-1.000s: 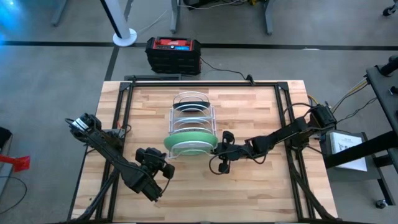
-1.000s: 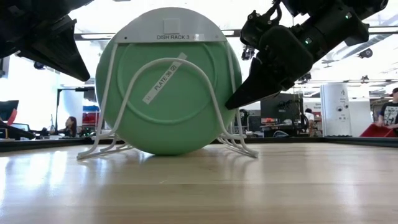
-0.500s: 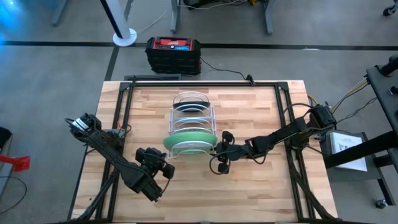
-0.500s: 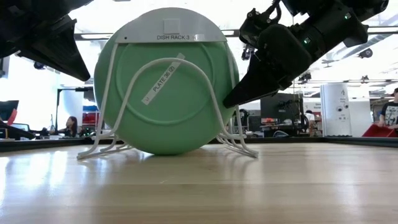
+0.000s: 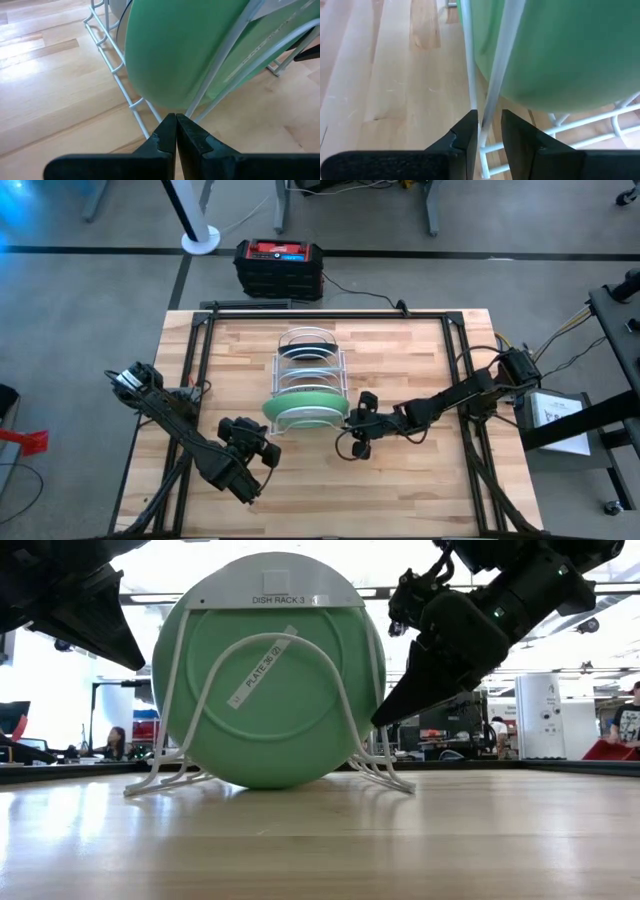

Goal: Sort dishes
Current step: Adjust the dish rack

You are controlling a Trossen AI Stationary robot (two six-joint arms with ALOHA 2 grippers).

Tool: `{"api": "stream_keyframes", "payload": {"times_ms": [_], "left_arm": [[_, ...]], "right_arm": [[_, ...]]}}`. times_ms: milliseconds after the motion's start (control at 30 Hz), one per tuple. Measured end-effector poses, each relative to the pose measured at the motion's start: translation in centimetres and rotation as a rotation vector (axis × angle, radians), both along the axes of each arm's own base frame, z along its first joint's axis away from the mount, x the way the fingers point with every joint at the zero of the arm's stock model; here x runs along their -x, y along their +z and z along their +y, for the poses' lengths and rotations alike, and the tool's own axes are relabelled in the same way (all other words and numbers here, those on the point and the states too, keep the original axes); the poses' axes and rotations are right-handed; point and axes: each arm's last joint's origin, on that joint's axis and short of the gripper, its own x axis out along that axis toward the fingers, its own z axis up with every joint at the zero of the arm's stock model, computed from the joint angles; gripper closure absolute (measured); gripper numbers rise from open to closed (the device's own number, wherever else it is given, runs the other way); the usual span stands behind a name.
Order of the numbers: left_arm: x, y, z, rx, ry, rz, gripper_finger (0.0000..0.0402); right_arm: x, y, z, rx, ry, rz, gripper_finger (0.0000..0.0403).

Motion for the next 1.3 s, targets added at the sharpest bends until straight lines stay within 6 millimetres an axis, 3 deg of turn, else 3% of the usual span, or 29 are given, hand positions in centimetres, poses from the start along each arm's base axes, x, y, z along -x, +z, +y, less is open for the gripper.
{"api": "stream_keyframes", "payload": {"times_ms": [167,467,667,900,1067,1300], "left_arm": [[0.0,0.0,0.0,-0.002,-0.004,0.004,0.0401],[0.0,0.0,0.0,0.002,-0.004,-0.001,0.0401],[-0.2,-0.1,-0.3,0.024,-0.015,-0.001,0.0401],[-1.7,-0.4,-2.9,0.214,-0.291,0.070,0.0401],[-2.2,-0.7,-4.1,0.191,-0.406,0.049,0.0401],[-0.1,-2.4,-2.5,0.013,-0.204,0.193,0.0401]], "right_arm": [[0.0,0.1,0.1,-0.018,0.024,-0.002,0.0330],[-0.3,0.2,0.3,-0.025,0.055,-0.031,0.0395],[-0.5,0.2,0.5,-0.058,0.096,-0.047,0.0396],[-0.8,0.1,0.7,-0.082,0.130,-0.066,0.0400],[-1.5,-0.4,1.0,-0.115,0.170,-0.116,0.0401],[-2.7,-0.7,1.4,-0.125,0.171,-0.127,0.0402]]}}
